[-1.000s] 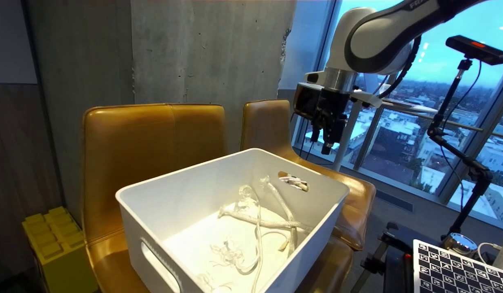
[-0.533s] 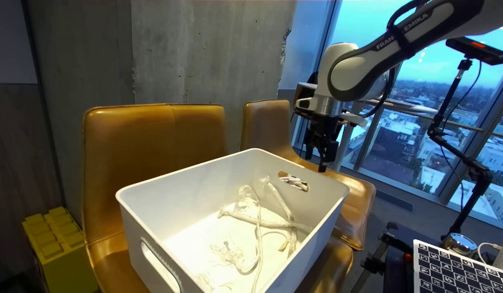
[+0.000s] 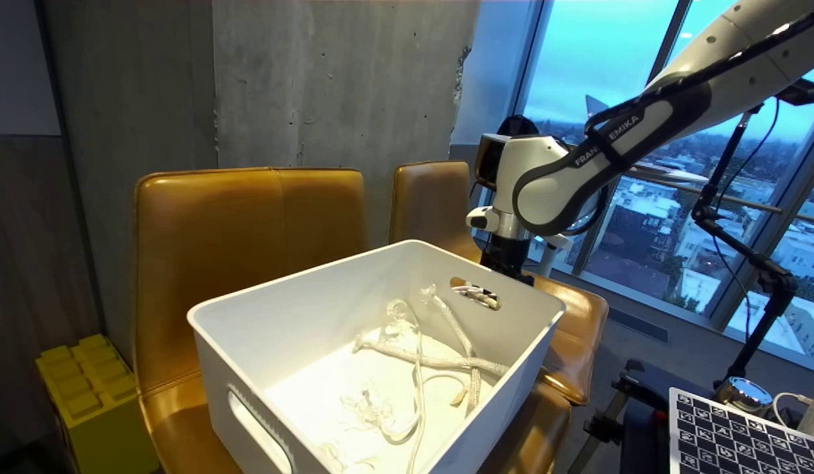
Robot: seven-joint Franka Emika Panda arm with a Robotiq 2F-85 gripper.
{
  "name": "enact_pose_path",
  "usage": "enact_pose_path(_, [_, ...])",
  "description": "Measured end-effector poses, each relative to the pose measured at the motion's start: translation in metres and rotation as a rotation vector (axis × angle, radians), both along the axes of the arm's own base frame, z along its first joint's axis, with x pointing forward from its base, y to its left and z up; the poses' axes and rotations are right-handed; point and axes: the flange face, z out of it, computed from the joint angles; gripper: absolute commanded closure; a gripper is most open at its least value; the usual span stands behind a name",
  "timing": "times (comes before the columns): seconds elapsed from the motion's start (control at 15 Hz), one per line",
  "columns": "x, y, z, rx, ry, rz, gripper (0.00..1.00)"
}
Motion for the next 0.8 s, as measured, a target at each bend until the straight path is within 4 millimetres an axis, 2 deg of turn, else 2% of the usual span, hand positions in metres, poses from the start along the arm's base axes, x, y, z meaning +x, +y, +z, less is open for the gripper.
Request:
enact_pose_path(0.07, [0.001, -0.002, -0.01, -0.008, 0.0, 0.011, 0.0])
enact_pose_path(0.13, [0.001, -0.002, -0.02, -0.013, 0.0, 0.019, 0.25])
enact_pose_path(0.2, [0.002, -0.002, -0.029, -0.015, 0.002, 0.026, 0.26])
enact_pose_path(0.33, [0.002, 0.0, -0.044, -0.015, 0.012, 0.037, 0.41])
enact_pose_path(0.8, [0.012, -0.004, -0.037, -0.04, -0.021, 0.058, 0.93])
